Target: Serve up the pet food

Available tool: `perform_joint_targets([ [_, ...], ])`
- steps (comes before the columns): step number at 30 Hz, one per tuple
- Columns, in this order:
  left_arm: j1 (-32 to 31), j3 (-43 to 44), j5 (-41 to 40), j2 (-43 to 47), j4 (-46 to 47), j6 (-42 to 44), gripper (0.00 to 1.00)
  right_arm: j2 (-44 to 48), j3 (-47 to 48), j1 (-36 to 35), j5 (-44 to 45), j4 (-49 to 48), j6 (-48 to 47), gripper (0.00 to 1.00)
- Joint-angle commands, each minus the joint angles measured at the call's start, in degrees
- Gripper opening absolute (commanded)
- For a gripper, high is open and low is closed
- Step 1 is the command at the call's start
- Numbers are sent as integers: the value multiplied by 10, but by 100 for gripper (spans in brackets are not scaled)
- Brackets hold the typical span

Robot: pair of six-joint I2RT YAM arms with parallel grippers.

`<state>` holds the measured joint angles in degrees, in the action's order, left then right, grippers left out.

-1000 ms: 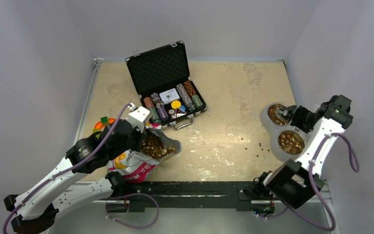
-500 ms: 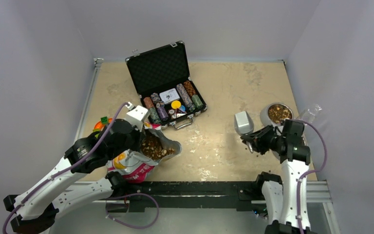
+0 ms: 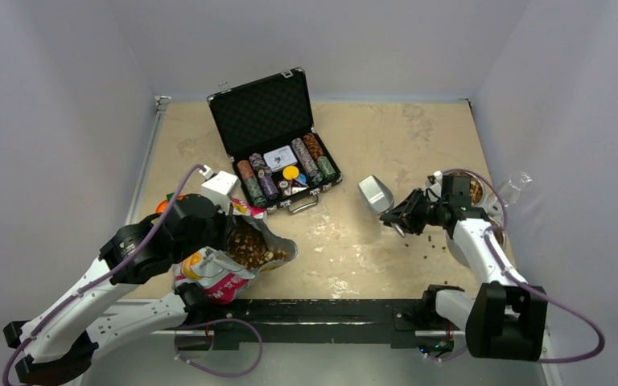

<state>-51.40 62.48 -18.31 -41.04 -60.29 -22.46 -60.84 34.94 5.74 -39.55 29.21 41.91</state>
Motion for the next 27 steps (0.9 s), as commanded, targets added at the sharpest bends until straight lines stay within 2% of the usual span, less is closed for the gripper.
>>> perform_joint_targets([
  [1, 0, 60, -17, 5, 44, -20, 0, -53, 64, -42, -15, -86, -27, 0],
  [5, 1, 75, -27, -8, 33, -30, 0, -121, 90, -70, 39, -82, -30, 0],
  [8, 1, 80, -21, -19, 33, -46, 0, -148, 108, -71, 86, -66, -23, 4],
  [13, 1, 89, -23, -34, 31, -46, 0, -173, 139, -72, 112, -57, -43, 49],
  [18, 1, 102, -10, -53, 26, -44, 0, -135, 178, -71, 199, 26, -95, 83],
  [22, 1, 109, 10, -60, 22, -41, 0, -69, 214, -110, 323, 106, -137, 90],
  [24, 1, 100, 22, -56, 26, -40, 0, -40, 227, -170, 376, 122, -155, 92],
  [27, 0, 81, 33, -52, 44, -37, 0, 3, 217, -309, 365, 75, -197, 91],
])
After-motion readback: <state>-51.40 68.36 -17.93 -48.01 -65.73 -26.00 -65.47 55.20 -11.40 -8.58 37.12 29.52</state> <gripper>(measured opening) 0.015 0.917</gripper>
